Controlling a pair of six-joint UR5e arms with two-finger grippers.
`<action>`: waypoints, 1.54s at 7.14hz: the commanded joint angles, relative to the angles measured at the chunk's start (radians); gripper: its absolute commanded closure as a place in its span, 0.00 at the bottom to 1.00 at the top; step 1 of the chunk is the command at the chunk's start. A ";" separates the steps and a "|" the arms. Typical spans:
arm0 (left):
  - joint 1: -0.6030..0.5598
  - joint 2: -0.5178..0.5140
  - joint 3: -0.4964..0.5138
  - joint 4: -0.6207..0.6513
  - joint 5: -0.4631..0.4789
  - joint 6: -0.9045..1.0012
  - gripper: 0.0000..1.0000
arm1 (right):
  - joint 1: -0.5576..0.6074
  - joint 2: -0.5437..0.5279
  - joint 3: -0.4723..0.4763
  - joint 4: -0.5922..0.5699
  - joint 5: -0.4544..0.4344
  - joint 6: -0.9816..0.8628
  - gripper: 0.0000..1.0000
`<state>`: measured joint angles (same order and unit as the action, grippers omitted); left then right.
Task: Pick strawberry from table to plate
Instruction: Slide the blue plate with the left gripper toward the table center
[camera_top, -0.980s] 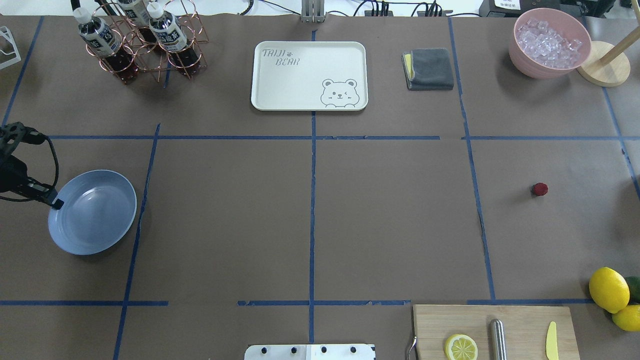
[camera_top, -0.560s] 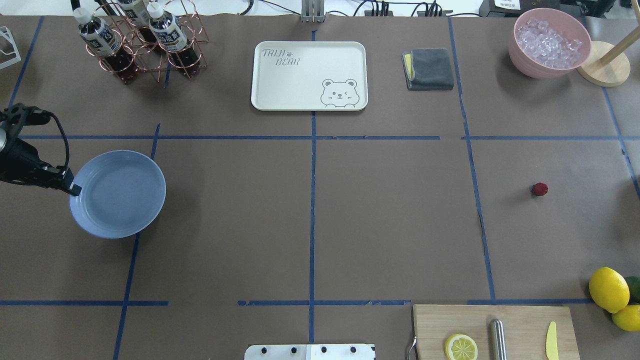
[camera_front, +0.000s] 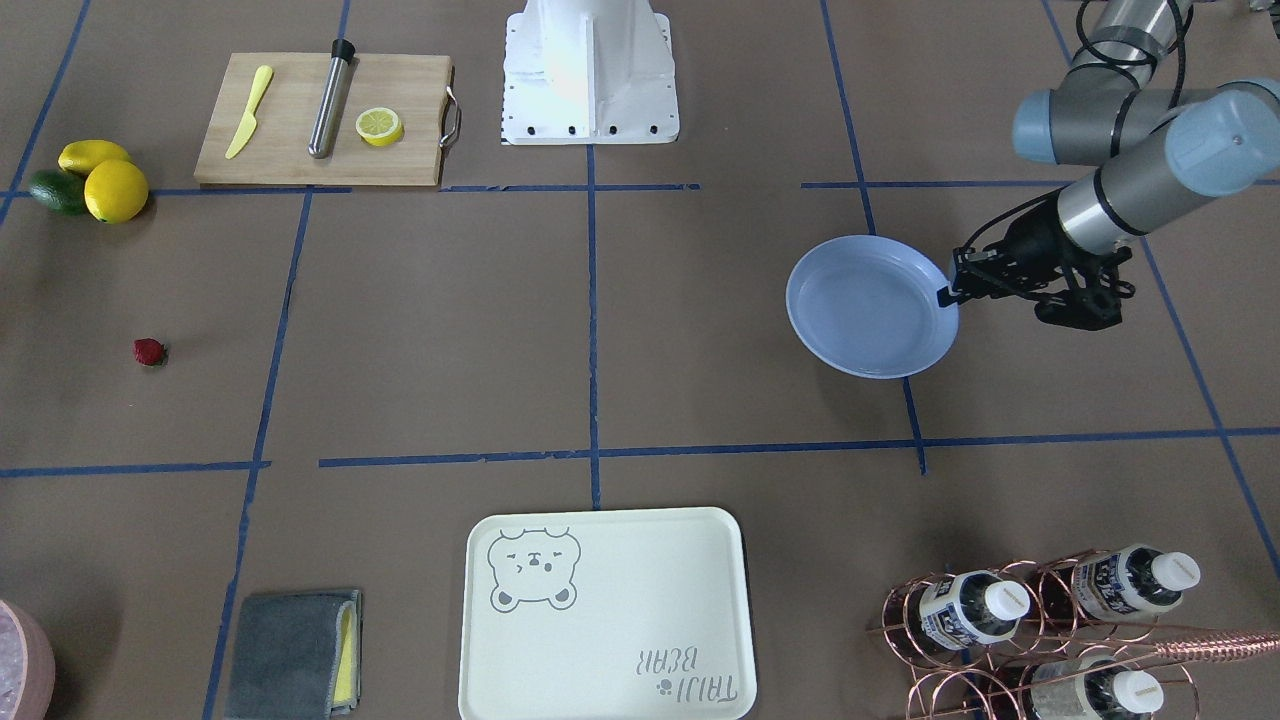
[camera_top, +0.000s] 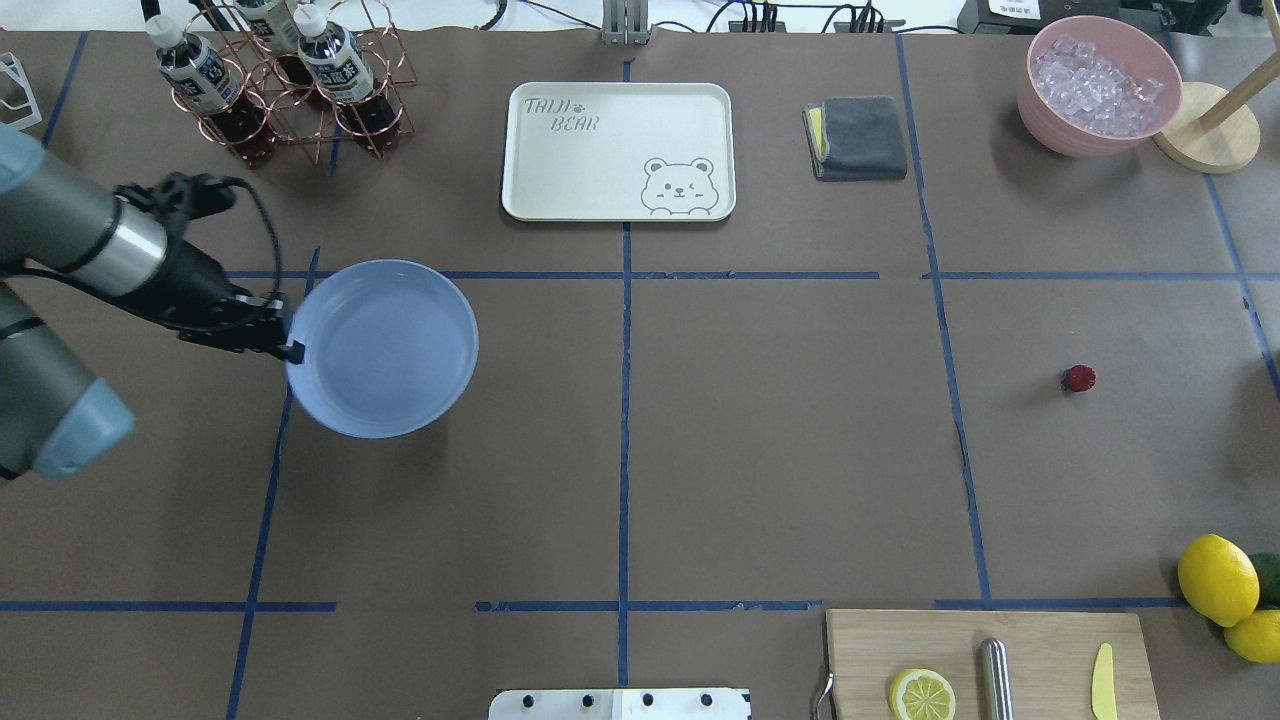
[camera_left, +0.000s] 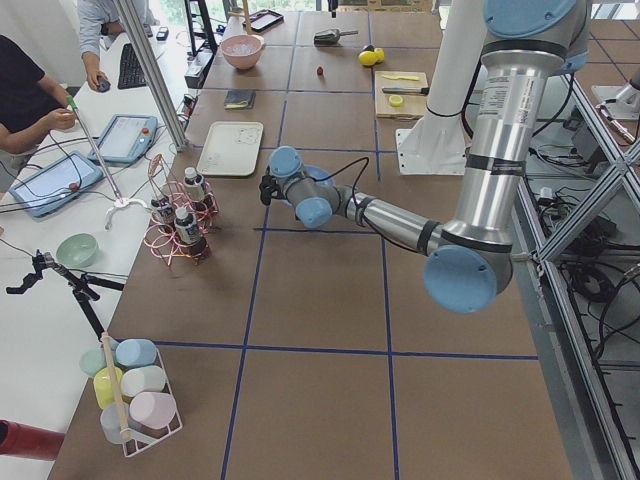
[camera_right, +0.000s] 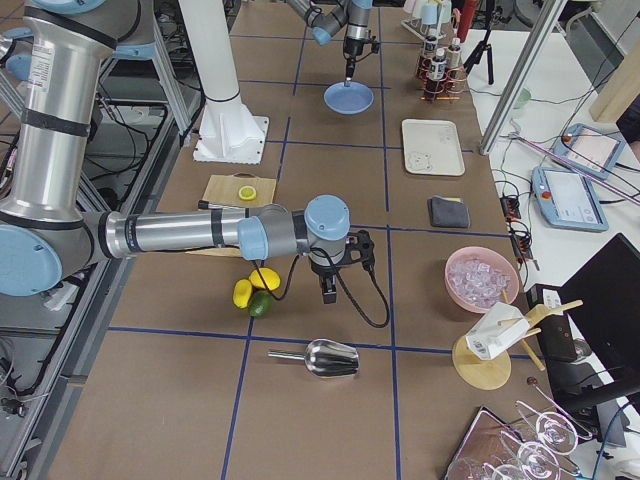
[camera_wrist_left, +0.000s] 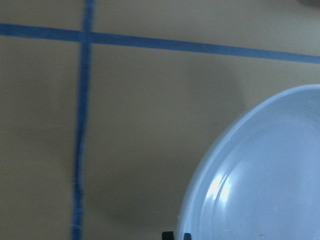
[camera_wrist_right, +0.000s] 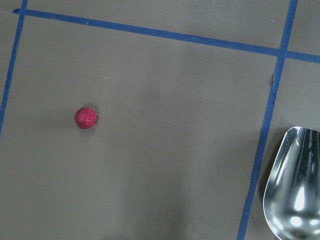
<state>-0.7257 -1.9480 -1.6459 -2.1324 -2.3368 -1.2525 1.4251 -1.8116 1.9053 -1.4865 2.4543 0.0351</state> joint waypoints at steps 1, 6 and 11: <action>0.110 -0.147 0.102 -0.006 0.118 -0.082 1.00 | 0.000 0.002 0.000 0.000 0.000 0.000 0.00; 0.154 -0.190 0.164 -0.076 0.149 -0.084 1.00 | -0.006 0.002 0.001 0.000 0.000 0.000 0.00; 0.166 -0.206 0.193 -0.080 0.151 -0.084 0.96 | -0.023 0.002 0.000 0.000 -0.003 0.002 0.00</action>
<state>-0.5616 -2.1542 -1.4586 -2.2108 -2.1860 -1.3361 1.4058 -1.8101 1.9059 -1.4864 2.4530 0.0363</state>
